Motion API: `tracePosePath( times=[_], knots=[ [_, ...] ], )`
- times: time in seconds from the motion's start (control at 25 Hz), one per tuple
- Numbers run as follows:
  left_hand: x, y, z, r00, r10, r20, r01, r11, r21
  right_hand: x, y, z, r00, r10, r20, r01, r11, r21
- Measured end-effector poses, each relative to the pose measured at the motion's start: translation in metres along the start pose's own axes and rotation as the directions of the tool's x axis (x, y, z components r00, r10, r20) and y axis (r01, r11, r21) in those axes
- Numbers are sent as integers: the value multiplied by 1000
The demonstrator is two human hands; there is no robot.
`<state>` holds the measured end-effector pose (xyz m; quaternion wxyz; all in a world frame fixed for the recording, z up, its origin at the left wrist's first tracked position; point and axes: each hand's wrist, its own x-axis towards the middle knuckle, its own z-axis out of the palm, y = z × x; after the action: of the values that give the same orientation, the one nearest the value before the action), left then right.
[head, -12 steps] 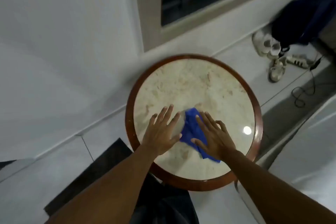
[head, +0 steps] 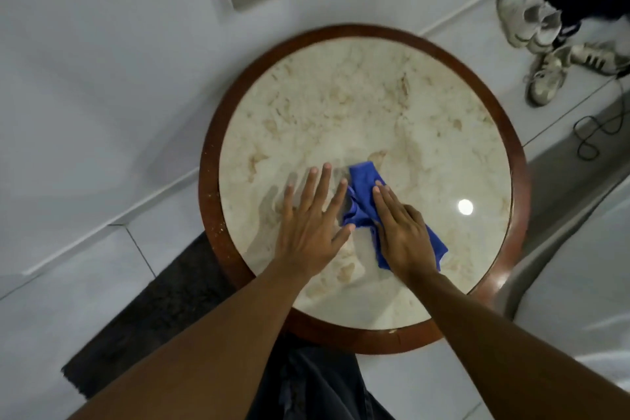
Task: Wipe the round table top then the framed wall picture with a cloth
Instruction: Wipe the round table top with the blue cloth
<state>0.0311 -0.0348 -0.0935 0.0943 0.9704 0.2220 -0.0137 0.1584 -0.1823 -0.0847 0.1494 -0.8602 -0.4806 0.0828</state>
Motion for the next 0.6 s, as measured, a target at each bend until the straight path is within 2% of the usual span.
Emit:
tracePosePath(
  times=[0.2, 0.28, 0.4, 0.52, 0.6],
  knots=[
    [-4, -25, -102, 1000, 4, 20, -5, 998, 68, 12, -77, -51, 998, -44, -50, 48, 996, 78],
    [-11, -40, -170, 999, -4, -38, 9, 992, 128, 29, -119, -98, 993, -76, -91, 85, 990, 109],
    [-24, -64, -286, 979, 2, -203, 45, 973, 228, 60, -187, -181, 969, -183, -166, 207, 968, 139],
    [-35, -92, -410, 934, -4, -357, 116, 949, 294, 103, -264, -267, 841, -359, -405, 447, 883, 145],
    [-44, -109, -490, 898, 12, -441, 165, 917, 363, 132, -319, -326, 758, -422, -497, 557, 815, 157]
  ],
)
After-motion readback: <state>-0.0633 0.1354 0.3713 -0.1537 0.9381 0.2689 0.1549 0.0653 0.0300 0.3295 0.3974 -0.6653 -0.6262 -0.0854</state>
